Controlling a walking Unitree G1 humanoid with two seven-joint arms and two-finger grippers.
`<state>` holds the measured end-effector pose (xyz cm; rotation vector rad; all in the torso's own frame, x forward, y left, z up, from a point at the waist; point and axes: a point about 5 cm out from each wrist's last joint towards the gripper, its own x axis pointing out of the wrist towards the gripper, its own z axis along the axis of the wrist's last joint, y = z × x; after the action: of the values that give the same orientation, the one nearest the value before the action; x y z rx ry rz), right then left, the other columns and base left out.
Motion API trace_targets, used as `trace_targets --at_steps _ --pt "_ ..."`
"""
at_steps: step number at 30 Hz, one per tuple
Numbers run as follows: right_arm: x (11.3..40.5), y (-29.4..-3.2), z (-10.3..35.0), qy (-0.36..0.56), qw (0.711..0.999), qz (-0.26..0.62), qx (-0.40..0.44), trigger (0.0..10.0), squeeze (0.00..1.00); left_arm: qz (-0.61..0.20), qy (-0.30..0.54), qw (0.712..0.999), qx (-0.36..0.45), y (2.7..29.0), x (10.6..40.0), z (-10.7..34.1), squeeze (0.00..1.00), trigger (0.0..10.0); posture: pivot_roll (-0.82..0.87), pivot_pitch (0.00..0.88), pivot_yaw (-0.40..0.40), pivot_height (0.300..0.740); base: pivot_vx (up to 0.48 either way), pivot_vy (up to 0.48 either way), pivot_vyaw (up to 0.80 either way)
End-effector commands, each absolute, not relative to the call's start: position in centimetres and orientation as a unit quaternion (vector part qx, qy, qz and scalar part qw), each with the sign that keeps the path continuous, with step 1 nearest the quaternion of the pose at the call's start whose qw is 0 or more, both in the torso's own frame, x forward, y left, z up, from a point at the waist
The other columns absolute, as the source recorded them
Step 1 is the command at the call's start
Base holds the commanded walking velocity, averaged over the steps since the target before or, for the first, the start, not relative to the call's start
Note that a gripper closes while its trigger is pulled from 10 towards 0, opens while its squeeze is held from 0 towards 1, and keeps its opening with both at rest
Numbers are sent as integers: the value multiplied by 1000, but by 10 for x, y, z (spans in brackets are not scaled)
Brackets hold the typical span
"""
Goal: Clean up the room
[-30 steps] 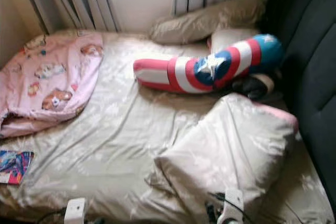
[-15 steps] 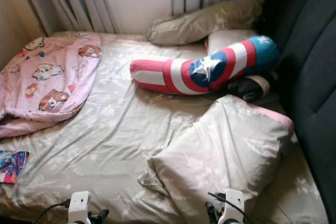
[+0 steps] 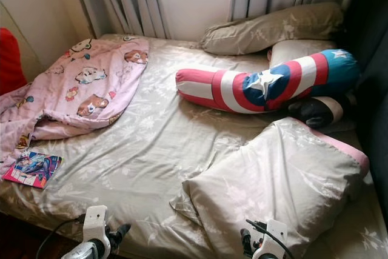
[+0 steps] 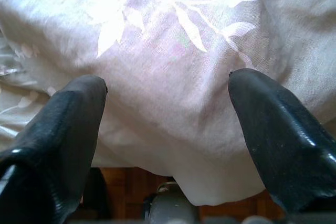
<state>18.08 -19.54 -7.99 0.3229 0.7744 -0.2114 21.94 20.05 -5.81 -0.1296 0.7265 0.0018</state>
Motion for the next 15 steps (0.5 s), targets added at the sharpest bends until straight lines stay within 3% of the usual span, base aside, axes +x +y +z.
trace_targets --at_steps 1,3,6,9,15 --pt "179 -194 -81 379 905 -108 161 10000 0 2 343 937 -65 199 226 -54 0 10000 80 0 -3 740 0 0 0" --pt "178 -193 -82 383 902 -110 165 10000 0 0 347 936 -59 197 225 -55 0 10000 79 0 -1 740 341 0 -712" --pt "217 -191 -62 345 922 -95 148 10000 0 -8 356 933 -57 191 222 -58 0 10000 82 0 -2 740 386 0 -704" --pt "215 -191 -64 350 920 -97 145 10000 0 -8 357 932 -58 191 219 -60 0 10000 80 0 -4 740 365 0 -690" --pt "210 -195 -66 353 919 -106 142 10000 0 -5 359 932 -55 195 216 -61 0 10000 85 0 -6 740 0 0 0"
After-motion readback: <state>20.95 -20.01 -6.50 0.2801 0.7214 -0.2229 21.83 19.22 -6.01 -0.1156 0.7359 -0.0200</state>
